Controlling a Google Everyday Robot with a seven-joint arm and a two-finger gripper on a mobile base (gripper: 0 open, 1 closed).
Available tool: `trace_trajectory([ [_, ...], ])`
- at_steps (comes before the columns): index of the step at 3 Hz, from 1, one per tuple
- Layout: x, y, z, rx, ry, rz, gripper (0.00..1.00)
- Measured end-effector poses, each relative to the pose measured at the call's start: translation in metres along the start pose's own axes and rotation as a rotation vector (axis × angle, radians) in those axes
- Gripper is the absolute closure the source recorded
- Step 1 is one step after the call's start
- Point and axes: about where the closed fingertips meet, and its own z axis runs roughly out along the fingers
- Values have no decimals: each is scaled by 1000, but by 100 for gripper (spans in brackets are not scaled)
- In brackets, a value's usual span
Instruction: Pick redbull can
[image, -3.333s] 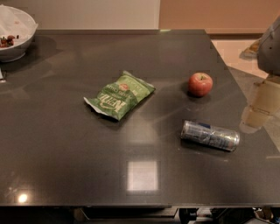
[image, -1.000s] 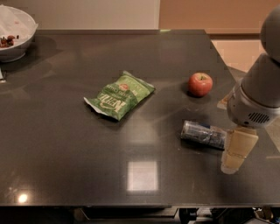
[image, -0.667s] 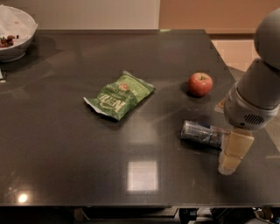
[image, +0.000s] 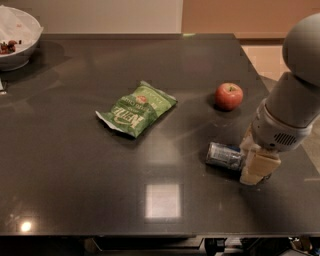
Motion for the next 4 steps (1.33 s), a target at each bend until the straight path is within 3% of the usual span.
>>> trace_trajectory([
  [2,-17,9,-25,-28,5,-26,88],
  [3,-33,6,-50,-37,-4,-51,100],
  [4,-49,-4,-79,-20,-23,-77,100],
])
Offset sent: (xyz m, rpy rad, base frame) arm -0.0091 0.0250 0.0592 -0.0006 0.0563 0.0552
